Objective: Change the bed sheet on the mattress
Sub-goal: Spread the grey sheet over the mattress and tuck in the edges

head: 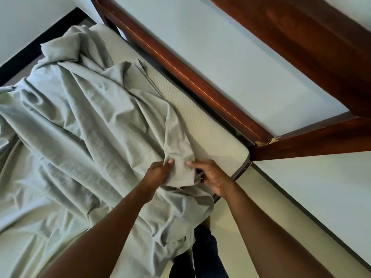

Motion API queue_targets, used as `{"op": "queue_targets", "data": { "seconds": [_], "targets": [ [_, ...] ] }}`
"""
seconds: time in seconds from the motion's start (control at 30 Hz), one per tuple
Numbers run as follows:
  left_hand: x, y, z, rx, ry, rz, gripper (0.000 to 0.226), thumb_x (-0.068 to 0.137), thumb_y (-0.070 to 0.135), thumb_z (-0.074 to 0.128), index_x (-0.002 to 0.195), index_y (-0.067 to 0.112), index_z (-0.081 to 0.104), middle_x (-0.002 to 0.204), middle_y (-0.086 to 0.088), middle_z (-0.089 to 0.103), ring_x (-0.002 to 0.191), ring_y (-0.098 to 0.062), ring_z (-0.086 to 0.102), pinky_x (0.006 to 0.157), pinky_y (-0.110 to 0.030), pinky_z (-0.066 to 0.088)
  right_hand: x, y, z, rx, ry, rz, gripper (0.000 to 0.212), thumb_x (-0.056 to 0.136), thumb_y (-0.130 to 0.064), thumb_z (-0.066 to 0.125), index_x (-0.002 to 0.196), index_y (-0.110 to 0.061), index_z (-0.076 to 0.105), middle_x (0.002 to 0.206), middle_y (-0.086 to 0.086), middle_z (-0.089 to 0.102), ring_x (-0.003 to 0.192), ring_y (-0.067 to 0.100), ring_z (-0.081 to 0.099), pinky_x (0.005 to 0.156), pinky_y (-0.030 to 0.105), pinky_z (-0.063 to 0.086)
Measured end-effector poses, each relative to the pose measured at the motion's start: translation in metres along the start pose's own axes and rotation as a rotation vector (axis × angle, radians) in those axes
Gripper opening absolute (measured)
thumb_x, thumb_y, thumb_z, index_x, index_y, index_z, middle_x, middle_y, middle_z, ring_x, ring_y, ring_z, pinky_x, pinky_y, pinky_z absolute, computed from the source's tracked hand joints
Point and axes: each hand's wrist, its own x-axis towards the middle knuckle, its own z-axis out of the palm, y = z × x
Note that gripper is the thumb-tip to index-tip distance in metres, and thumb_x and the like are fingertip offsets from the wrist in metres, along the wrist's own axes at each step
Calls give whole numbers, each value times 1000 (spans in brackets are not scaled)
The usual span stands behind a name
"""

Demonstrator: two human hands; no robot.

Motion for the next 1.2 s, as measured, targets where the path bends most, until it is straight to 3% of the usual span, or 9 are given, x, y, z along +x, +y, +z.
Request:
{"op": "queue_targets", "data": {
  "seconds": [0.1, 0.2, 0.33, 0.43, 0.53, 0.67, 0.77, 0.97, 1.2],
  "targets": [
    [-6, -5, -3, 171, 39, -1, 51, 94, 60, 58, 100, 13, 74, 106, -7, 74, 101, -26, 69, 91, -38, 57, -12, 13, -3, -169, 110, 13, 26, 87, -28, 80, 101, -6, 74, 76, -1, 72, 71, 15, 62, 55, 23, 42],
    [-19, 4, 2, 435, -27, 34, 57, 96, 64, 49, 105, 12, 71, 107, -9, 71, 93, -27, 70, 89, -45, 58, -30, 2, -18, -213, 185, -48, 51, 79, -51, 82, 93, -2, 74, 78, 3, 68, 74, 21, 56, 59, 28, 41],
    [-33, 56, 19, 9, -153, 141, 52, 100, 57, 46, 109, 10, 66, 94, -20, 73, 77, -35, 73, 66, -44, 62, -62, -49, -33, 166, 361, -387, 26, 89, -45, 72, 92, -19, 76, 99, 1, 77, 94, 24, 65, 71, 34, 46],
    [-18, 79, 23, -169, -215, 241, 54, 93, 72, 43, 131, 36, 56, 125, -2, 68, 109, -24, 70, 86, -45, 59, -66, -62, -40, 376, 532, -566, 30, 101, -49, 55, 108, -25, 71, 102, 5, 76, 86, 19, 71, 70, 30, 58],
    [-4, 64, 22, 3, -15, 233, 52, 89, 49, 59, 137, 31, 56, 113, 4, 72, 100, -18, 70, 82, -35, 56, -42, -26, -39, 145, 718, -371, 30, 104, -50, 47, 112, -27, 66, 107, 7, 75, 99, 26, 73, 90, 49, 59],
    [-4, 13, 28, 466, 80, 168, 15, 94, 23, 59, 102, 24, 71, 96, 0, 75, 82, -18, 73, 76, -31, 59, -16, 26, -30, -182, 787, -111, 53, 98, -39, 63, 136, -5, 55, 128, 13, 67, 115, 30, 63, 82, 31, 43],
    [-8, -28, 32, 747, 6, 213, 8, 94, 30, 65, 99, 26, 69, 100, 2, 71, 92, -19, 70, 86, -30, 56, -4, 43, -19, -173, 759, -73, 61, 90, -29, 74, 139, -5, 46, 123, 12, 67, 109, 30, 65, 85, 34, 51],
    [-10, -59, 40, 1129, -183, 302, 61, 85, 50, 71, 138, 24, 55, 126, 2, 59, 116, -19, 59, 99, -36, 51, 8, 62, -38, -616, 722, -57, 17, 95, -31, 63, 100, -19, 72, 93, -3, 72, 83, 18, 65, 68, 31, 50],
    [-14, -42, 56, 1238, -394, 363, 7, 83, 9, 64, 84, 15, 62, 82, 4, 60, 87, -23, 65, 75, -21, 48, -35, 101, -57, -395, 913, -81, 10, 91, -26, 68, 88, -17, 68, 87, 0, 74, 72, 12, 67, 59, 30, 55]
  ]
}}
